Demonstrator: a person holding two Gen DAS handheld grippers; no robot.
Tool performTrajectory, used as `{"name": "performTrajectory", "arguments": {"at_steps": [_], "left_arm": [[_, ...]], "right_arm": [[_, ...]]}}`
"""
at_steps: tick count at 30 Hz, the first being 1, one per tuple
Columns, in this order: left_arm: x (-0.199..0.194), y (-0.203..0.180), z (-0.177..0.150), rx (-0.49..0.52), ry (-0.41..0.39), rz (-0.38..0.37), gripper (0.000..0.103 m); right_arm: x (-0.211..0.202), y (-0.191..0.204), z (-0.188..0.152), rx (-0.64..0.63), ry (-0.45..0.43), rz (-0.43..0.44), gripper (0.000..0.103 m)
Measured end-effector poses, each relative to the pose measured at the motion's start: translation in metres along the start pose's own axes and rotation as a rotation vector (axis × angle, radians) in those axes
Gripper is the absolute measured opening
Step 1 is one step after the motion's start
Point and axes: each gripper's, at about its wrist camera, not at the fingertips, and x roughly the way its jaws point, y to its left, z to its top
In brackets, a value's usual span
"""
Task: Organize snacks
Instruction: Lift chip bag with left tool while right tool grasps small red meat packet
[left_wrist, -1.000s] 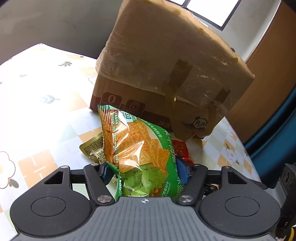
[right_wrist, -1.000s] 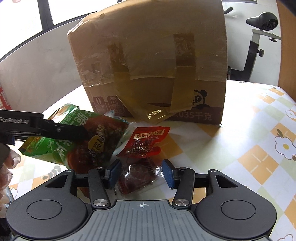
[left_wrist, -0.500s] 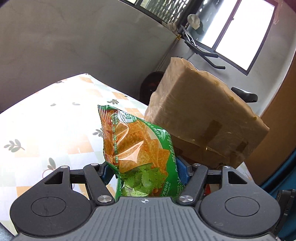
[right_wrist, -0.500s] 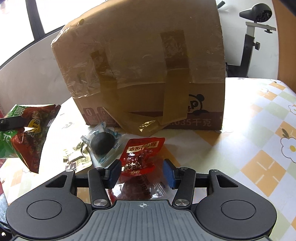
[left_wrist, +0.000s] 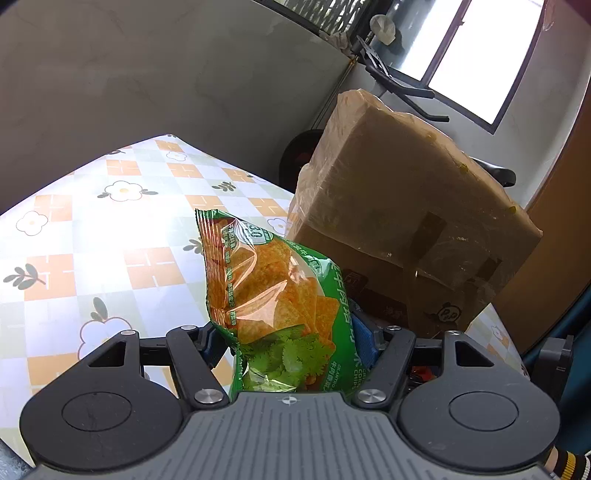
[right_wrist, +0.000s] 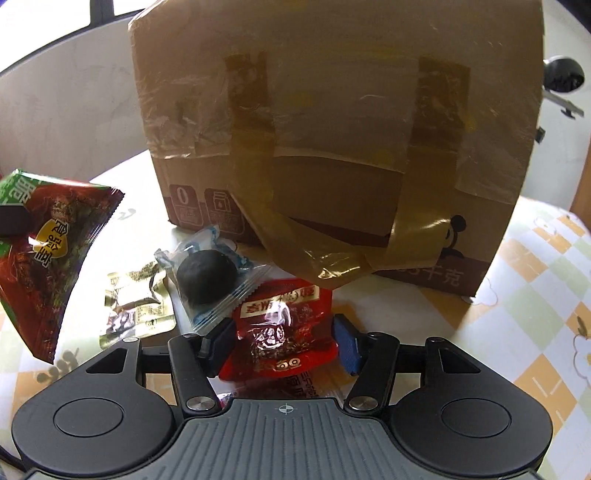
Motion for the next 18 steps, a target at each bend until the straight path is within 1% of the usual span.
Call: {"name": "performTrajectory", "arguments": {"at_steps": [3, 5, 6, 7, 9, 10, 14, 17, 18], "left_arm": [[-0.002, -0.001, -0.002, 0.003, 0.000, -0.004, 0.070], [-0.003, -0.001, -0.003, 0.004, -0.003, -0.005, 0.070], [-0.004, -0.002, -0.003, 0.004, -0.003, -0.007, 0.070], [-0.003, -0.002, -0.003, 0.004, -0.004, -0.009, 0.070], [-0.004, -0.001, -0.004, 0.002, -0.006, -0.012, 0.070], [-0.005, 0.000, -0.004, 0.002, -0.006, -0.013, 0.070], [-0.005, -0.002, -0.006, 0.007, -0.002, -0.019, 0.070], [-0.005, -0.002, -0.008, 0.008, 0.000, -0.018, 0.070], [-0.005, -0.002, -0.008, 0.007, 0.003, -0.019, 0.070]], "right_arm": [[0.000, 0.001, 0.000, -0.011, -0.004, -0.001, 0.054], [-0.005, -0.002, -0.001, -0.010, -0.010, -0.006, 0.047], [-0.008, -0.004, -0.002, -0.006, -0.016, -0.006, 0.041], [-0.010, -0.005, -0.003, 0.003, -0.019, -0.002, 0.037], [-0.017, -0.012, -0.008, 0.040, -0.024, 0.000, 0.036], [-0.021, -0.016, -0.010, 0.063, -0.032, 0.008, 0.033], [-0.040, -0.035, -0.017, 0.143, -0.076, 0.042, 0.017], [-0.053, -0.048, -0.025, 0.190, -0.094, 0.030, 0.015], [-0.060, -0.057, -0.031, 0.224, -0.103, 0.027, 0.015]]}}
